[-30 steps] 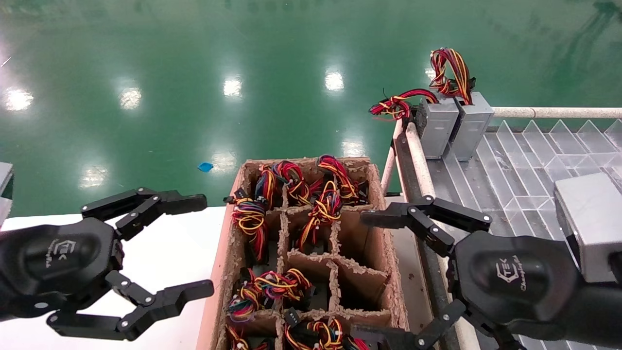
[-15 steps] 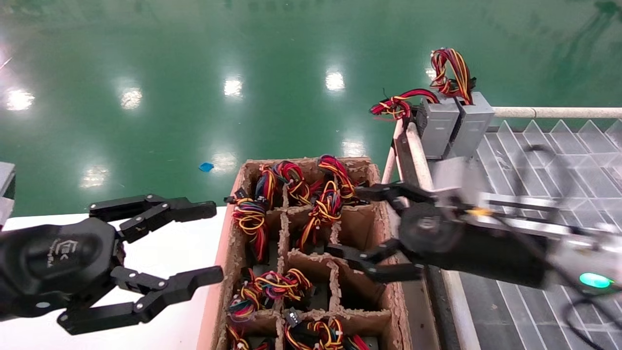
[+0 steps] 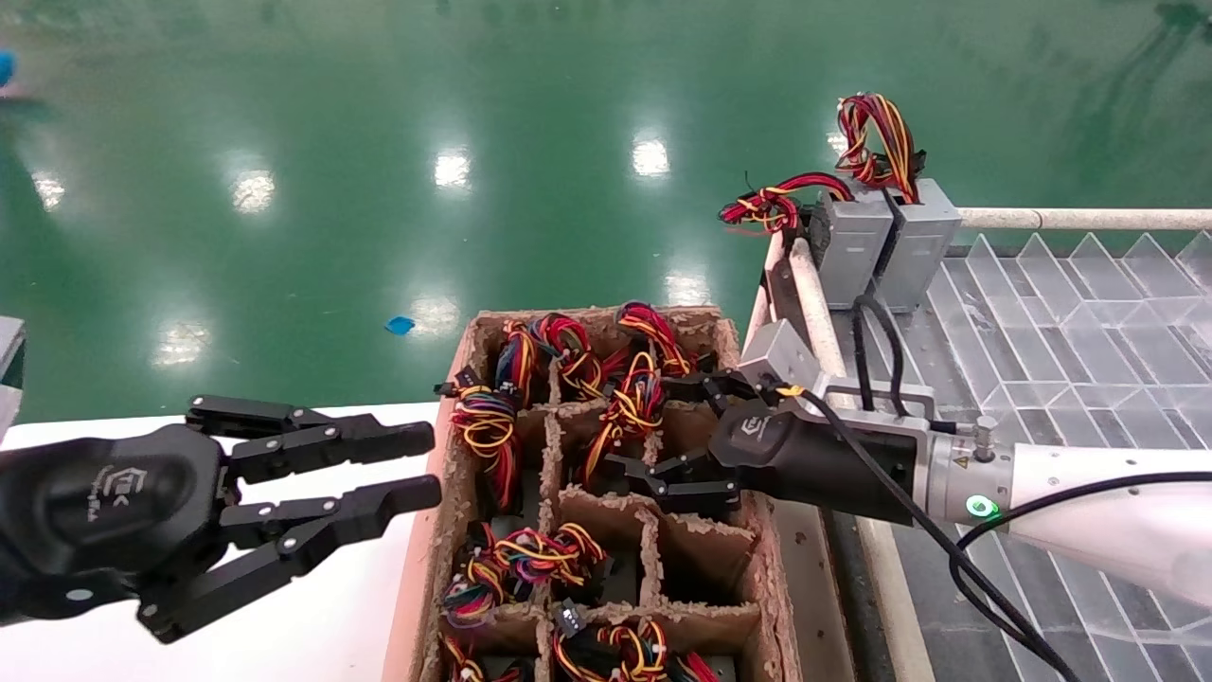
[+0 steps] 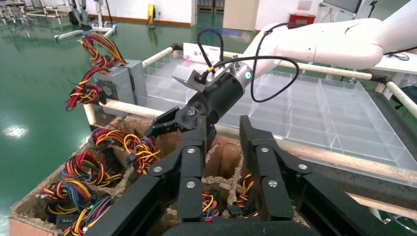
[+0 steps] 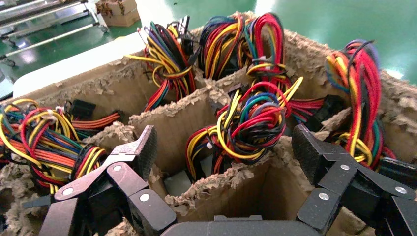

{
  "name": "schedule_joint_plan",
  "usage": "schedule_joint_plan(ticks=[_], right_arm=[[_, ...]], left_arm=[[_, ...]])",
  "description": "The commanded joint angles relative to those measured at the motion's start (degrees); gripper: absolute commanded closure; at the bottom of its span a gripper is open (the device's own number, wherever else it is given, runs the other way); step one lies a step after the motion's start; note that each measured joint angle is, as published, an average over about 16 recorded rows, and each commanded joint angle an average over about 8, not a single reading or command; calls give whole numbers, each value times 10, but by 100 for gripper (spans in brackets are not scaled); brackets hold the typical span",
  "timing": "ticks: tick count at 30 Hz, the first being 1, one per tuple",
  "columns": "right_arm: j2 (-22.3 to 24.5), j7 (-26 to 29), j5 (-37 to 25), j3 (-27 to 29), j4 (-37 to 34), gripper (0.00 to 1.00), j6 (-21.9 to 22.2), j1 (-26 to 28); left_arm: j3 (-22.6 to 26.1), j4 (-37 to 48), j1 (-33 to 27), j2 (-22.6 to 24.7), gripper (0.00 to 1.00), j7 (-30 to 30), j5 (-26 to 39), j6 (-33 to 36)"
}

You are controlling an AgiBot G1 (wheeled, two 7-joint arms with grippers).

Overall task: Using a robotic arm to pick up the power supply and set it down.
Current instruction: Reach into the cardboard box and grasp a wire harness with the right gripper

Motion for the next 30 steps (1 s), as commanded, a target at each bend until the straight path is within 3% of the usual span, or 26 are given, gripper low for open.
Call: schedule_joint_plan(ticks=[1,14,30], right_arm=[[-6,-7,-4,-2,-12,100,-2,6],[-16,-16,-7,-4,-17,100,3,13],[4,13,-33,-7,51,100,48,-5]], left_arm=[[0,0,0,0,100,0,0,0],[0,0,0,0,100,0,0,0],[0,0,0,0,100,0,0,0]])
